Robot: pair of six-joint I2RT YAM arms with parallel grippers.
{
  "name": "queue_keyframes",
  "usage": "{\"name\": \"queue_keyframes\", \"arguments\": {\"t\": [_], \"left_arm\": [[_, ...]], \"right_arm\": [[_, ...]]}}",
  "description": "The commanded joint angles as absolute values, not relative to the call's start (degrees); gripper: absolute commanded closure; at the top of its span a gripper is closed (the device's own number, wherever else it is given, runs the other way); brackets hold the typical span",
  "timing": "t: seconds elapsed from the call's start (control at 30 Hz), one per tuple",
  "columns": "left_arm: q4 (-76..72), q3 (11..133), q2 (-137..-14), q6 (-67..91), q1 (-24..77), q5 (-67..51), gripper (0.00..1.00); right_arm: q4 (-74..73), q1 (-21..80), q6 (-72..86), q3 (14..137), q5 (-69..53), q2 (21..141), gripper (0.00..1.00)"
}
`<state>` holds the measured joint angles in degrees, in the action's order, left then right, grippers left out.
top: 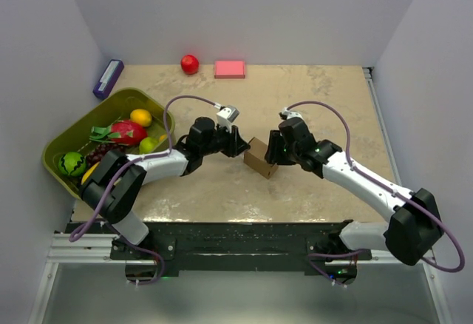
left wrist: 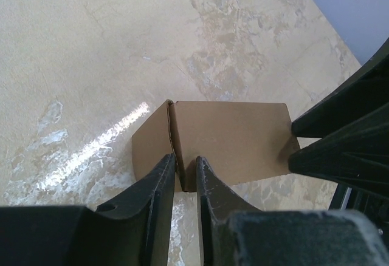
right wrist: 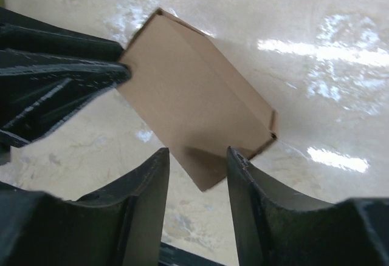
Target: Fold the paper box
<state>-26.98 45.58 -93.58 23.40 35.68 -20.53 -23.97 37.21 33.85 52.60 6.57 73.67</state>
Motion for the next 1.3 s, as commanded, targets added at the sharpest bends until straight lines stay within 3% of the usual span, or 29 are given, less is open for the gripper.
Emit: {"name": "queue_keyframes", "arguments": {"t": [0.0, 0.3, 0.73, 1.27], "left_arm": [[-24.9, 43.4, -95.2, 23.0, 35.5, -20.0, 0.77], [-24.9, 43.2, -94.7, 22.9, 35.8, -20.0, 0.78], [-24.5, 43.2, -94.3, 22.7, 35.9, -19.4, 0.8], [-24.2, 43.2, -94.0, 22.6, 36.2, -19.2, 0.81]], "right_arm": [[-32.9, 34.3, 34.2, 54.3, 9.1, 69.6, 0.52], [-27.1, 30.8, 36.7, 49.2, 3.4, 66.6, 0.5], [-22.7, 30.5, 38.7, 44.7, 0.2, 68.3, 0.56], [-21.5, 30.1, 39.6, 46.1, 0.1, 67.1, 0.57]]}}
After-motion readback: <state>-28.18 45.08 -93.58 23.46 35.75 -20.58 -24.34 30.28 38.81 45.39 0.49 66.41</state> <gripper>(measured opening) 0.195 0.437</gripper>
